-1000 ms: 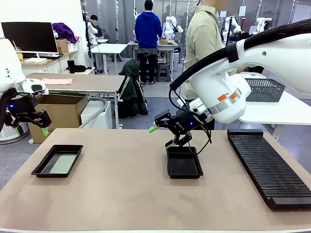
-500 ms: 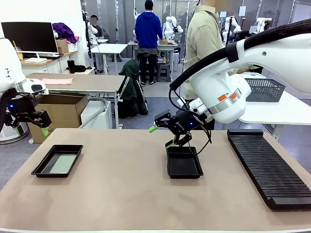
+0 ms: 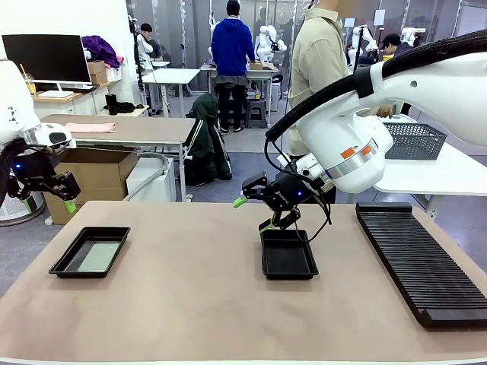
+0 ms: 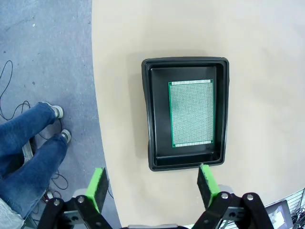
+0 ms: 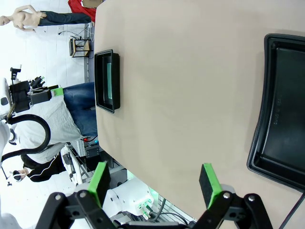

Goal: Inspect and transfer BCBs to ESD trays.
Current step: Pick up the Blank PCB from the PCB Rack and place it in the right ESD tray.

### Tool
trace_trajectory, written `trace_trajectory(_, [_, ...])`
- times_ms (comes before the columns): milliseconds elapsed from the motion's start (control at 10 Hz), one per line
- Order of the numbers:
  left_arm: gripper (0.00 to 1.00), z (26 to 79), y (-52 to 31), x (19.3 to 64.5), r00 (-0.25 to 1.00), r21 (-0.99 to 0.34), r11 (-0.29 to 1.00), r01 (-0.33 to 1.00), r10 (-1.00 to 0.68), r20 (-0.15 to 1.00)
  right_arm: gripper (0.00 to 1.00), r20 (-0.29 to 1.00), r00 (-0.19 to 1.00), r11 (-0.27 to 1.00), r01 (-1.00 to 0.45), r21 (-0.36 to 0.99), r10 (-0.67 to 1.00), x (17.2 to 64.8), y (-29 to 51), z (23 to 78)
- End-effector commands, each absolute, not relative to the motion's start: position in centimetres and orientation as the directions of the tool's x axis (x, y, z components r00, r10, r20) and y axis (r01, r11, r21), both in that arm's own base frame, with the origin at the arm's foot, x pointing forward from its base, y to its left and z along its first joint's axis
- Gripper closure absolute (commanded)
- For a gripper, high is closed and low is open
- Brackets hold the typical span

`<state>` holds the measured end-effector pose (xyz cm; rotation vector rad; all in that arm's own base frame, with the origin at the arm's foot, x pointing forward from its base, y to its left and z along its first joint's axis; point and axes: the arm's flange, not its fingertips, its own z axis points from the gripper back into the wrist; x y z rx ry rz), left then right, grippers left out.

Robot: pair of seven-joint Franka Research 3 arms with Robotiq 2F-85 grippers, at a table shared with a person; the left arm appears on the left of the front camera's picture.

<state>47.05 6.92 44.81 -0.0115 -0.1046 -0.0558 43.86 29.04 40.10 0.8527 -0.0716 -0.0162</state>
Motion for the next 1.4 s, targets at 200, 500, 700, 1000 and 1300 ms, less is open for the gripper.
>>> trace_trajectory(200, [0.0,44.61,7.04,46.97,0.993,-0.008,0.999,0.053,-0.052,0.107,0.0,0.054,0.997,0.66,-0.002,0.751,-0.058,43.82,29.15,40.14])
trace_trajectory(500, [0.0,44.61,7.04,46.97,0.993,-0.008,0.999,0.053,-0.052,0.107,0.0,0.054,0.997,0.66,-0.002,0.751,-0.058,43.82,29.15,40.14])
trace_trajectory(700, [0.0,44.61,7.04,46.97,0.993,-0.008,0.999,0.053,-0.052,0.107,0.0,0.054,0.997,0.66,-0.002,0.751,-0.058,43.82,29.15,40.14])
trace_trajectory(1000, [0.0,44.61,7.04,46.97,0.993,-0.008,0.999,0.053,-0.052,0.107,0.0,0.054,0.997,0.66,-0.002,0.751,-0.058,43.82,29.15,40.14])
trace_trajectory(1300, [0.0,44.61,7.04,46.97,0.993,-0.008,0.999,0.053,-0.052,0.107,0.0,0.054,0.997,0.66,-0.002,0.751,-0.058,43.82,29.15,40.14])
